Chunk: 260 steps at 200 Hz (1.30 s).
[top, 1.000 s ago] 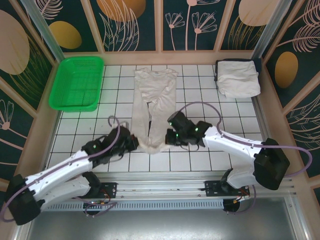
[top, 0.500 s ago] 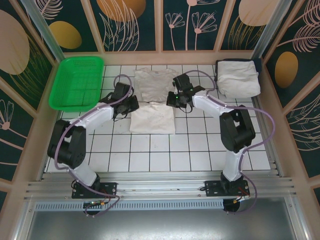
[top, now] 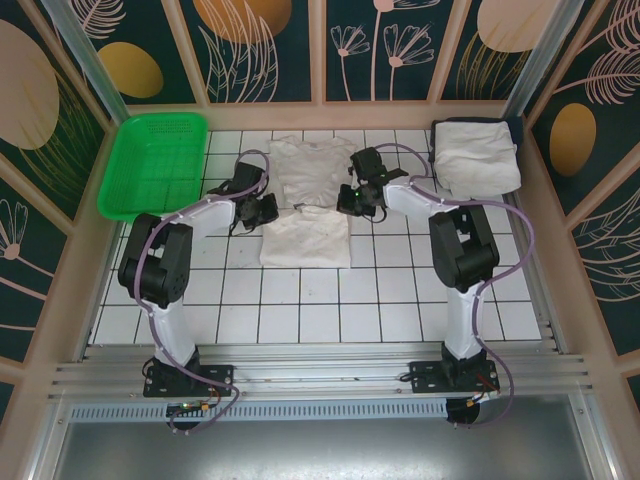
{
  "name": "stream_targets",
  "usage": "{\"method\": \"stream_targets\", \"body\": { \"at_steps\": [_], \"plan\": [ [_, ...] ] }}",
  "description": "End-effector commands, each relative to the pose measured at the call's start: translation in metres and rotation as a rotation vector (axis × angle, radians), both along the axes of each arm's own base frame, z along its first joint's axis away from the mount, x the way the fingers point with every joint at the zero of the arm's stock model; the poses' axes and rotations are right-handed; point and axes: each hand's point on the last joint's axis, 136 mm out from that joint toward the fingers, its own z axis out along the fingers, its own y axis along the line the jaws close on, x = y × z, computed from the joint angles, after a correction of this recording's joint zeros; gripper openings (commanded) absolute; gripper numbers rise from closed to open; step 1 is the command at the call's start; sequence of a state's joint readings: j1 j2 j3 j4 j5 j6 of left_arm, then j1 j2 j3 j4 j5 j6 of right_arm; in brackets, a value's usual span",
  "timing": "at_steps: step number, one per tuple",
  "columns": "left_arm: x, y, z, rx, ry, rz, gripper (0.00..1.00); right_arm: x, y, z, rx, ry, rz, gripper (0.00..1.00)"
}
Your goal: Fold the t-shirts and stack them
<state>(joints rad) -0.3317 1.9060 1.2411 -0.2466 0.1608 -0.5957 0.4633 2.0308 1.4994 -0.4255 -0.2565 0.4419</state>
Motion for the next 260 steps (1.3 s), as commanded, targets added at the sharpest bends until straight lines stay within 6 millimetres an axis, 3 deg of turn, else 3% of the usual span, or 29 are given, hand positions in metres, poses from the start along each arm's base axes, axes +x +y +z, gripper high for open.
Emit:
{"method": "stream_targets", "body": {
  "at_steps": [1, 35, 61, 78, 93, 105, 128, 152, 168, 181, 201, 230, 260],
  "plan": [
    [0.009, -0.003, 0.005, 0.000, -0.016, -0.035, 0.14, 0.011, -0.001, -0.002, -0.007, -0.016, 0.014, 0.13],
    [0.028, -0.007, 0.012, 0.022, -0.020, -0.057, 0.20, 0.021, -0.012, 0.020, -0.067, -0.094, -0.028, 0.29],
    [0.037, -0.003, 0.008, 0.048, -0.013, -0.050, 0.26, 0.003, -0.024, 0.037, -0.264, -0.210, -0.060, 0.37],
    [0.046, -0.003, 0.012, 0.037, -0.034, -0.040, 0.30, -0.031, 0.002, 0.040, -0.274, -0.275, 0.023, 0.37],
    [0.056, -0.005, 0.010, 0.037, -0.028, -0.041, 0.32, -0.056, 0.035, 0.033, -0.131, -0.257, 0.126, 0.37],
    [0.064, -0.006, 0.008, 0.043, -0.020, -0.047, 0.36, -0.066, 0.051, 0.022, -0.049, -0.222, 0.173, 0.37],
    [0.075, -0.006, 0.011, 0.036, -0.025, -0.042, 0.38, -0.048, 0.049, -0.003, -0.137, -0.187, 0.148, 0.33],
    [0.076, -0.001, 0.026, 0.036, -0.060, -0.032, 0.47, -0.018, 0.046, -0.019, -0.214, -0.168, 0.116, 0.29],
    [0.070, 0.003, 0.037, 0.042, -0.090, -0.027, 0.54, 0.001, 0.036, -0.030, -0.225, -0.141, 0.074, 0.26],
    [0.063, 0.008, 0.041, 0.055, -0.098, -0.022, 0.55, 0.010, 0.016, -0.041, -0.265, -0.088, 0.000, 0.21],
    [0.045, 0.014, 0.037, 0.070, -0.072, -0.029, 0.61, 0.012, 0.002, -0.036, -0.332, -0.090, -0.036, 0.20],
    [0.007, 0.018, 0.045, 0.004, -0.123, -0.018, 0.64, -0.003, -0.001, -0.023, -0.312, -0.104, -0.029, 0.23],
    [-0.044, 0.031, 0.036, -0.016, -0.103, 0.013, 0.66, -0.034, -0.005, -0.009, -0.300, -0.126, -0.041, 0.34]
  ]
}}
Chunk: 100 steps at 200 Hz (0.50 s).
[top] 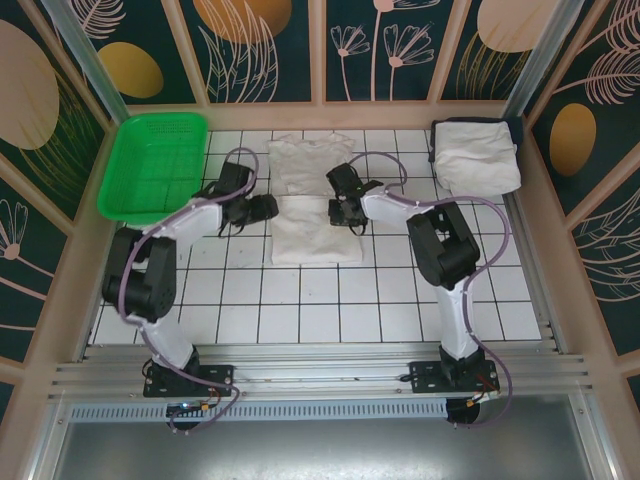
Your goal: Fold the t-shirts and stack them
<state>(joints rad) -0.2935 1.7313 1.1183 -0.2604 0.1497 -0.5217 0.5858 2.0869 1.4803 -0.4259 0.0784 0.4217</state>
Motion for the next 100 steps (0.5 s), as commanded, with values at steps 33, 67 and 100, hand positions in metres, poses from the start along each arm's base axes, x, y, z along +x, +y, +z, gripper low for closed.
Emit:
{"method": "stream_targets", "body": {
  "at_steps": [33, 67, 100],
  "plan": [
    [-0.069, -0.015, -0.006, -0.094, -0.010, -0.002, 0.66, -0.063, -0.015, 0.025, 0.044, -0.019, -0.051, 0.43],
    [-0.095, -0.036, -0.024, -0.170, 0.032, -0.026, 0.64, -0.093, -0.033, 0.013, 0.061, -0.007, -0.084, 0.53],
    [-0.100, -0.044, -0.043, -0.190, 0.084, -0.041, 0.62, -0.102, -0.032, -0.002, 0.090, 0.026, -0.077, 0.53]
  ]
}}
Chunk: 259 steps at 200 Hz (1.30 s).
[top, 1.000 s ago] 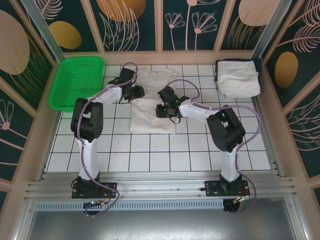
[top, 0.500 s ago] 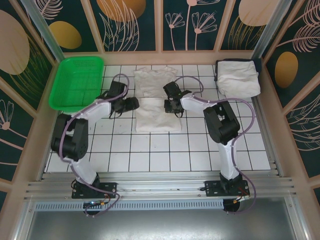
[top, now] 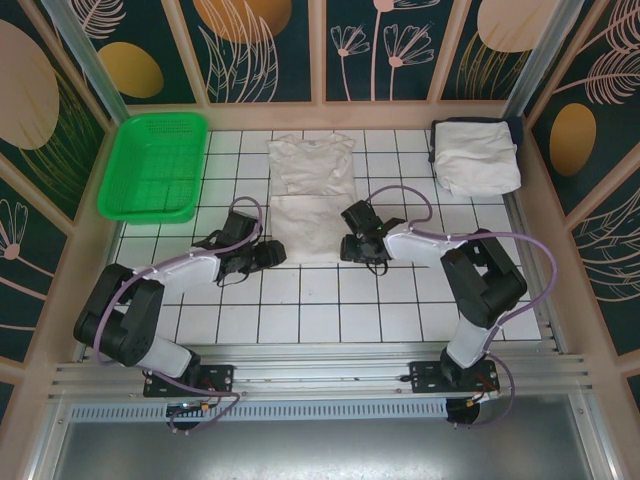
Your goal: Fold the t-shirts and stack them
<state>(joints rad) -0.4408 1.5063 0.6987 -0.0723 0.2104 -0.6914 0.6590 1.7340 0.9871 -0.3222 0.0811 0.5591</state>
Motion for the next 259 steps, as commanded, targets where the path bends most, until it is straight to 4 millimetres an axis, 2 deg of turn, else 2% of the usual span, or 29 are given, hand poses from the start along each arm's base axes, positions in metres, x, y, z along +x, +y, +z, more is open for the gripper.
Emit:
{"method": "stream_targets", "body": {
  "at_steps": [1, 34, 58, 83, 108, 121, 133, 160, 176, 199, 213, 233, 259],
  "plan": [
    [0.007, -0.013, -0.003, -0.070, -0.001, 0.006, 0.62, 0.005, 0.007, 0.002, 0.060, -0.028, -0.027, 0.53],
    [0.011, -0.016, -0.009, -0.079, 0.008, 0.016, 0.56, 0.009, 0.010, -0.002, 0.093, -0.025, -0.028, 0.48],
    [0.008, -0.015, -0.014, -0.082, 0.025, 0.020, 0.44, 0.008, 0.011, -0.003, 0.109, -0.025, -0.030, 0.46],
    [0.001, -0.013, -0.018, -0.088, 0.046, 0.029, 0.25, 0.006, 0.008, -0.003, 0.116, -0.026, -0.037, 0.35],
    [-0.007, -0.011, -0.025, -0.088, 0.066, 0.032, 0.20, 0.002, 0.004, 0.000, 0.127, -0.036, -0.041, 0.23],
    [-0.009, -0.011, -0.029, -0.088, 0.080, 0.028, 0.11, -0.001, 0.002, 0.001, 0.135, -0.044, -0.046, 0.22],
    [-0.008, -0.014, -0.028, -0.099, 0.080, 0.025, 0.01, -0.006, 0.006, 0.001, 0.169, -0.028, -0.035, 0.13],
    [-0.005, -0.015, -0.011, -0.118, 0.042, 0.024, 0.00, -0.012, 0.003, 0.004, 0.183, -0.027, -0.040, 0.00],
    [-0.008, -0.011, 0.001, -0.110, 0.022, 0.029, 0.00, -0.018, 0.002, 0.010, 0.202, -0.031, -0.033, 0.00],
    [-0.037, -0.010, 0.010, -0.112, 0.038, 0.019, 0.00, -0.038, 0.002, 0.026, 0.238, -0.037, -0.009, 0.00],
    [-0.053, 0.001, 0.017, -0.096, 0.035, 0.050, 0.00, -0.053, -0.001, 0.035, 0.255, -0.035, -0.012, 0.00],
    [-0.060, 0.008, 0.049, -0.153, -0.042, 0.090, 0.00, -0.069, 0.001, 0.061, 0.302, -0.058, 0.001, 0.00],
    [-0.050, 0.005, 0.102, -0.209, -0.155, 0.092, 0.00, -0.066, 0.006, 0.105, 0.360, -0.125, 0.018, 0.00]
  ]
}}
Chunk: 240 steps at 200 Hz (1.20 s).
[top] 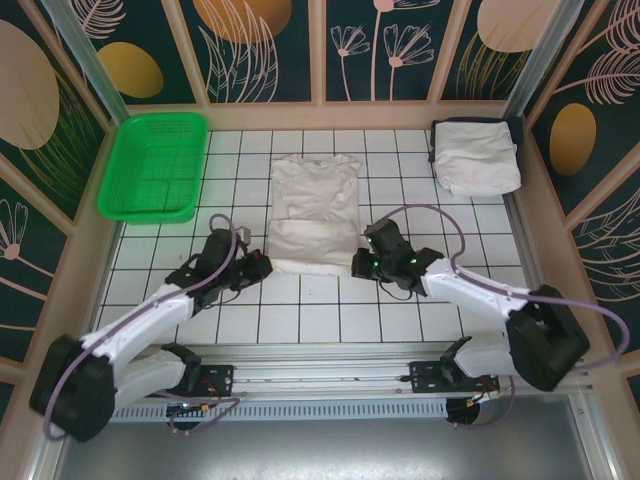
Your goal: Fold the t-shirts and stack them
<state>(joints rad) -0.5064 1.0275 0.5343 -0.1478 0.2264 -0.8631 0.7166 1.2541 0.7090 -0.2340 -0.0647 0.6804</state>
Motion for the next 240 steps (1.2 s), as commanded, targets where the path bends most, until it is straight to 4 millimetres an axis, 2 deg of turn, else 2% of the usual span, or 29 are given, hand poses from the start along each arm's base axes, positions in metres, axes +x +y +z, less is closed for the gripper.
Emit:
{"method": "stream_targets", "body": {
  "at_steps": [1, 32, 51, 78, 91, 99, 101, 105, 125, 156, 183, 197, 199, 205, 240],
  "plan": [
    [0.005, 0.005, 0.030, -0.009, -0.030, 0.044, 0.00, -0.002, 0.000, 0.032, 0.033, -0.020, -0.014, 0.00],
    [0.029, -0.006, 0.079, -0.049, -0.143, 0.042, 0.00, 0.015, 0.011, 0.080, 0.073, -0.106, 0.001, 0.00],
    [0.048, -0.011, 0.101, -0.042, -0.203, 0.055, 0.00, 0.037, 0.011, 0.097, 0.080, -0.143, -0.012, 0.00],
    [0.082, -0.015, 0.115, -0.012, -0.234, 0.067, 0.00, 0.074, 0.010, 0.101, 0.069, -0.148, -0.027, 0.00],
    [0.098, -0.014, 0.113, -0.018, -0.227, 0.072, 0.00, 0.090, 0.009, 0.098, 0.059, -0.143, -0.033, 0.00],
    [0.106, -0.012, 0.105, -0.017, -0.214, 0.071, 0.00, 0.099, 0.009, 0.094, 0.052, -0.132, -0.034, 0.00],
    [0.111, -0.012, 0.114, -0.026, -0.231, 0.075, 0.00, 0.100, 0.010, 0.094, 0.052, -0.131, -0.031, 0.00],
    [0.116, -0.010, 0.116, -0.026, -0.235, 0.081, 0.00, 0.102, 0.012, 0.091, 0.047, -0.126, -0.027, 0.00],
    [0.140, -0.007, 0.110, -0.022, -0.227, 0.082, 0.00, 0.128, 0.003, 0.089, 0.029, -0.135, -0.061, 0.00],
    [0.171, -0.012, 0.086, -0.018, -0.171, 0.050, 0.00, 0.157, 0.001, 0.091, 0.027, -0.144, -0.076, 0.00],
    [0.195, -0.006, 0.062, 0.000, -0.124, 0.051, 0.00, 0.181, -0.002, 0.080, 0.028, -0.124, -0.085, 0.00],
    [0.206, -0.001, 0.060, 0.004, -0.125, 0.055, 0.00, 0.193, -0.004, 0.069, 0.029, -0.103, -0.088, 0.00],
    [0.209, 0.000, 0.052, 0.010, -0.109, 0.056, 0.00, 0.195, -0.005, 0.068, 0.030, -0.101, -0.088, 0.00],
    [0.215, 0.002, 0.044, 0.014, -0.096, 0.059, 0.00, 0.200, -0.005, 0.063, 0.032, -0.092, -0.087, 0.00],
    [0.248, 0.001, 0.028, 0.018, -0.068, 0.031, 0.00, 0.232, -0.001, 0.052, 0.057, -0.082, -0.080, 0.00]
  ]
}}
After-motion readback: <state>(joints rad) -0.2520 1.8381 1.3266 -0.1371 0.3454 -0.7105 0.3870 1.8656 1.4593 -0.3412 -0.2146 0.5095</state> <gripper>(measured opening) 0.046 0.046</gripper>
